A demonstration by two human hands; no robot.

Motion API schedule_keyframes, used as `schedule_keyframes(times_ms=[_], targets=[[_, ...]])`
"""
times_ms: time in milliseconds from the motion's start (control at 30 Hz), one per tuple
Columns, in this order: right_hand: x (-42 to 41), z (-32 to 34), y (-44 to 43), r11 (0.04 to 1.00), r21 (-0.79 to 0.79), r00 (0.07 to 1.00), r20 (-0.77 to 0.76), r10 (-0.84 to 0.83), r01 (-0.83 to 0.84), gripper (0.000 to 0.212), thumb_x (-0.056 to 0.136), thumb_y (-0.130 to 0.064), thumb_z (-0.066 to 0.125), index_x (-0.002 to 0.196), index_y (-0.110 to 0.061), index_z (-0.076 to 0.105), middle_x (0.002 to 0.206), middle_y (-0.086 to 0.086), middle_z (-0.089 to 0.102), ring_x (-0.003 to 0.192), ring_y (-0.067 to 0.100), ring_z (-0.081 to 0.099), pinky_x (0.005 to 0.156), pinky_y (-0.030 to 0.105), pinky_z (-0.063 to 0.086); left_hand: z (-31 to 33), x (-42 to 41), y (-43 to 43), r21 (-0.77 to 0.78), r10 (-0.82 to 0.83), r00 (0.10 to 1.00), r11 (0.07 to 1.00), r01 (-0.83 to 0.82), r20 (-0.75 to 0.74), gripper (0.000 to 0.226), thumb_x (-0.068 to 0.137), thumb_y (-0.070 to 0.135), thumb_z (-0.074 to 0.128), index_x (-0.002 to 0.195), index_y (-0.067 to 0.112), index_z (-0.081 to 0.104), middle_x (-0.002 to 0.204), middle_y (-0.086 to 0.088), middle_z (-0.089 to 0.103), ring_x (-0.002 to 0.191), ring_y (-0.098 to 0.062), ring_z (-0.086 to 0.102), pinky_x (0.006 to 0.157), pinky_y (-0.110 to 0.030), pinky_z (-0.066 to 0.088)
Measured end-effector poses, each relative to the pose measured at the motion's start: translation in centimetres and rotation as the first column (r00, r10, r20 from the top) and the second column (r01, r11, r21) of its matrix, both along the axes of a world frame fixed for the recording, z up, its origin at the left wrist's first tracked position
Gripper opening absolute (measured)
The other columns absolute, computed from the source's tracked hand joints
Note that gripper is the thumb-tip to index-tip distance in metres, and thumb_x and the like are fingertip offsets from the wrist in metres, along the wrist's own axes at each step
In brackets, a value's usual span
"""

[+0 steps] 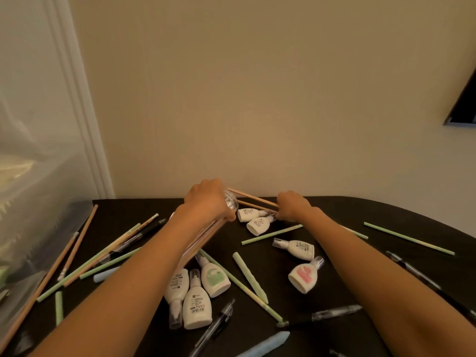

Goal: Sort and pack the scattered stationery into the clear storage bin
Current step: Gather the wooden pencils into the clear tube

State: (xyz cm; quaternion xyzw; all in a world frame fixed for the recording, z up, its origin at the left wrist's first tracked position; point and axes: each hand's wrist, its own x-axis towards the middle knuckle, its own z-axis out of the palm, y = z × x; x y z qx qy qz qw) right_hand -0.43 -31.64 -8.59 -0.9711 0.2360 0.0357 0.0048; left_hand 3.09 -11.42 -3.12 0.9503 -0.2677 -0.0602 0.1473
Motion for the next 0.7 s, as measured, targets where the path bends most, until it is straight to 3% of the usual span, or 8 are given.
schedule_keyframes(times_ms=[200,367,533,600,700], targets=[[-2.1,1.8,1.6,0.992,-0.118,0.992,0.11,0.066,-0.053,0.022,0.095,-0.018,0.046,0.111,-0.004,0.053,0.104,0.012,0.059,0.082,0.021,0.049,0.072,0.03,0.041,0.5,-1.7,0.9,-0.018,-0.012,1.0,1.0,0.012,0.006,0.057,0.074,0.034,0.075,0.119,0.012,0.049,0.115,-0.008,0.057,0.107,-0.025,0.054,0.082,-0.031,0.045],[-6.1,3.3,4.4,0.934,-0.266,0.938,0.187,0.293,-0.239,0.018,0.101,-0.017,0.036,0.116,-0.01,0.043,0.097,0.008,0.057,0.083,0.019,0.044,0.068,0.029,0.036,2.0,-4.4,4.0,-0.138,-0.007,0.999,0.99,0.003,-0.034,0.052,0.072,0.034,0.077,0.114,0.012,0.055,0.103,-0.004,0.059,0.097,-0.021,0.056,0.075,-0.029,0.045],[-10.7,2.8,7.8,0.853,-0.434,0.899,0.182,0.398,-0.289,0.03,0.097,-0.012,0.042,0.127,-0.014,0.04,0.112,0.008,0.059,0.107,0.023,0.045,0.089,0.031,0.033,2.8,-7.7,8.3,-0.257,0.057,0.994,0.963,-0.08,-0.099,0.051,0.069,0.036,0.078,0.108,0.009,0.06,0.1,-0.008,0.063,0.094,-0.023,0.059,0.074,-0.031,0.046],[-12.3,2.9,9.3,0.88,-0.381,0.895,0.225,0.386,-0.283,0.036,0.095,-0.01,0.045,0.13,-0.014,0.039,0.112,0.009,0.06,0.107,0.024,0.047,0.089,0.031,0.034,2.9,-9.2,9.7,-0.29,0.041,0.994,0.954,-0.07,-0.106,0.044,0.07,0.035,0.077,0.102,0.009,0.063,0.094,-0.008,0.064,0.09,-0.022,0.059,0.069,-0.03,0.044],[-14.5,3.2,11.4,0.954,-0.185,0.904,0.319,0.286,-0.237,0.034,0.094,-0.008,0.048,0.127,-0.013,0.039,0.111,0.01,0.059,0.095,0.024,0.056,0.078,0.032,0.044,3.1,-11.3,11.5,-0.326,0.041,0.994,0.943,-0.072,-0.099,0.045,0.07,0.037,0.076,0.103,0.009,0.063,0.095,-0.007,0.064,0.09,-0.022,0.059,0.069,-0.029,0.042]])
